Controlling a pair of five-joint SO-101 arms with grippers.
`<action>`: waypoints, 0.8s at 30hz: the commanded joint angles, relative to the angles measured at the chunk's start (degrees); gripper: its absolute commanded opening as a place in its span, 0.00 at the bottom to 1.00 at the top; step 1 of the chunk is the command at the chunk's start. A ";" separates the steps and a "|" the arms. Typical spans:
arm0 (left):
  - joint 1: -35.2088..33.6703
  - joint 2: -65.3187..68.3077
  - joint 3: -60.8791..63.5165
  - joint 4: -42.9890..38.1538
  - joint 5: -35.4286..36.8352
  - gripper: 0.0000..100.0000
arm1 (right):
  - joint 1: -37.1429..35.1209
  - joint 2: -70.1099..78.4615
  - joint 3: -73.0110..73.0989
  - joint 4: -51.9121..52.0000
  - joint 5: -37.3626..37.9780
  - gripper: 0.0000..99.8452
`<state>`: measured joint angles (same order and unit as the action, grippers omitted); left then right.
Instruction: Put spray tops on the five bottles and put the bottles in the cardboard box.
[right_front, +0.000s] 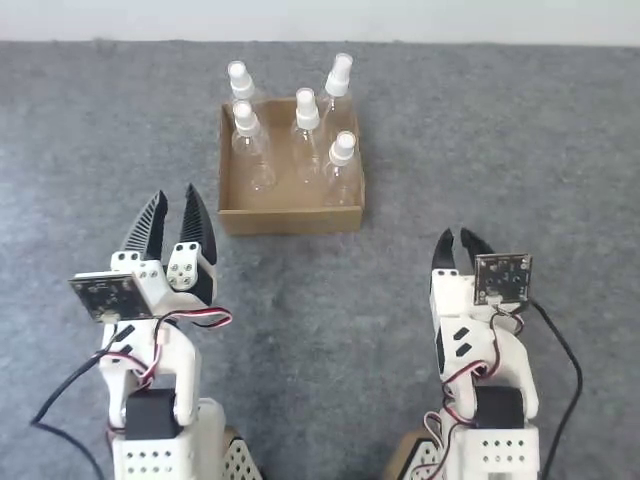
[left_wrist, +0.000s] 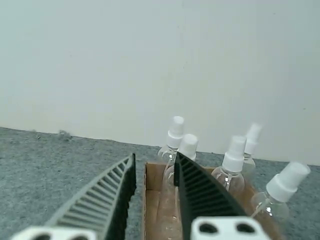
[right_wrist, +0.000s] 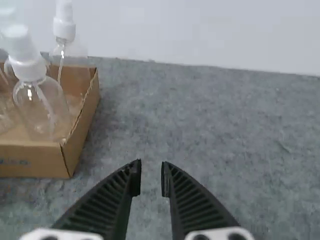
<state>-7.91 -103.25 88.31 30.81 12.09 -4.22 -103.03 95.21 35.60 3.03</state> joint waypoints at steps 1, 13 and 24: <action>0.18 -1.05 0.22 -2.02 -2.73 0.12 | 0.22 -1.01 1.23 5.41 0.26 0.04; -1.85 -1.05 1.89 -1.93 -2.99 0.12 | 0.22 -1.01 1.23 17.71 0.53 0.04; -2.46 -1.05 5.85 -2.02 -8.35 0.12 | 0.22 -1.01 1.23 24.75 0.53 0.04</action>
<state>-10.11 -103.25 94.20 30.81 5.23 -4.22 -103.03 95.21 58.02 3.03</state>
